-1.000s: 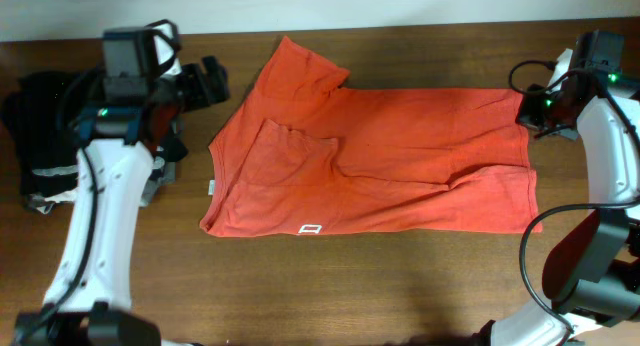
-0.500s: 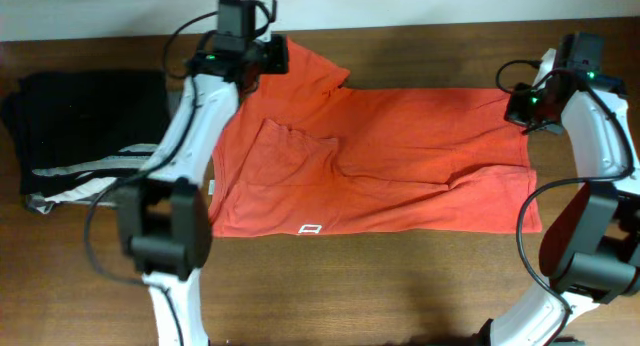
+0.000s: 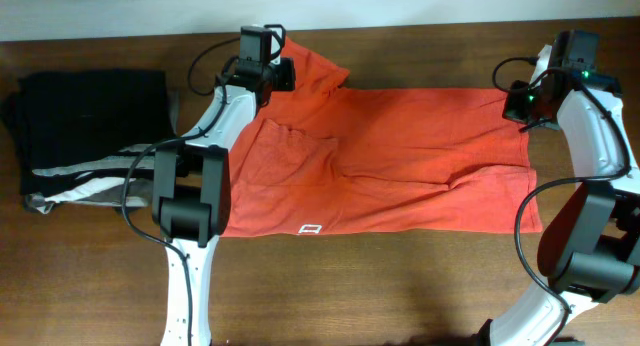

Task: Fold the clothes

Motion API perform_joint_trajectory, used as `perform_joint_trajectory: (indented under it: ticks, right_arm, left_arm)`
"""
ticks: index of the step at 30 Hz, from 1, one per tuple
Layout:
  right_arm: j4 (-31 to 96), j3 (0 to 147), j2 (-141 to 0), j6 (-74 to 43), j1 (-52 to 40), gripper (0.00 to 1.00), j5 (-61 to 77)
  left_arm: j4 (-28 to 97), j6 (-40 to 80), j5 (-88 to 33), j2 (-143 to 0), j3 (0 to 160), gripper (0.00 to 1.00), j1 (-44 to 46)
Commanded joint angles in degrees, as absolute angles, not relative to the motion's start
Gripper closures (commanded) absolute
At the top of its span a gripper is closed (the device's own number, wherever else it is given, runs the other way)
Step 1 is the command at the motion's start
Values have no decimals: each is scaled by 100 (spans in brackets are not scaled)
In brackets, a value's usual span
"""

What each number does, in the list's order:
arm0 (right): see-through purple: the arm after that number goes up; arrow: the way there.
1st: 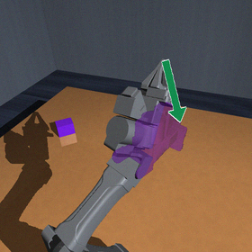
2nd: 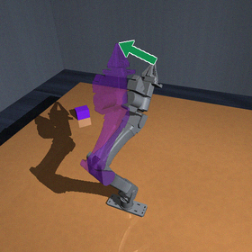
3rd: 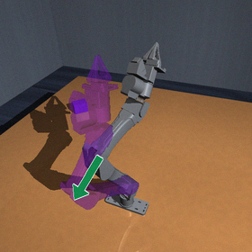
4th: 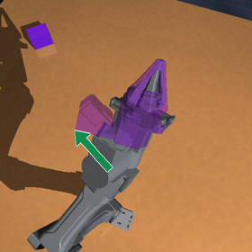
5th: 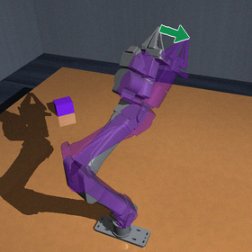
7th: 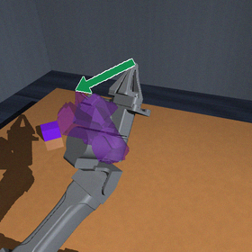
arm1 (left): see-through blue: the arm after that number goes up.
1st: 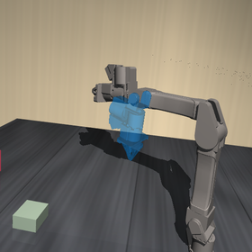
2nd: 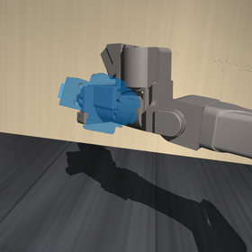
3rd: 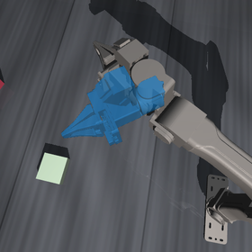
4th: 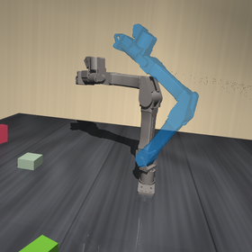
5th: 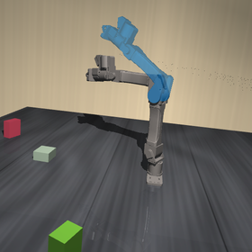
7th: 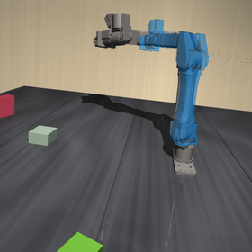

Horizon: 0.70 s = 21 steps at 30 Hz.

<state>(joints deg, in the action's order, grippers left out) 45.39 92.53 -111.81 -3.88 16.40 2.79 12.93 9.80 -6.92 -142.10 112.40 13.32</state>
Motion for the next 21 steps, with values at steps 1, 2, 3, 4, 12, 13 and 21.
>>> perform_joint_trajectory:
  ticks: [1,2,3,4,12,13,21]
  right_arm:
    - [4501,9362,-11205,-320,1608,96,169]
    - [4495,9343,-11214,-320,1608,96,169]
    - [4497,9330,-11216,-320,1608,96,169]
    - [4499,9317,-11233,-320,1608,96,169]
    - [4602,9314,-11441,-322,1610,96,167]
    - [4604,9314,-11454,-320,1608,96,167]
    - [4613,9314,-11472,-320,1610,96,167]
  left_arm:
    - [1199,862,-613,-14381,11369,92,1284]
    - [1173,862,-600,-14405,11369,92,1273]
    - [1155,862,-598,-14418,11369,92,1262]
    - [1133,862,-593,-14435,11369,92,1249]
    - [1140,864,-421,-14726,11369,92,1208]
    - [1160,864,-421,-14748,11369,91,1190]
    - [1385,864,27,-14818,11369,91,1002]
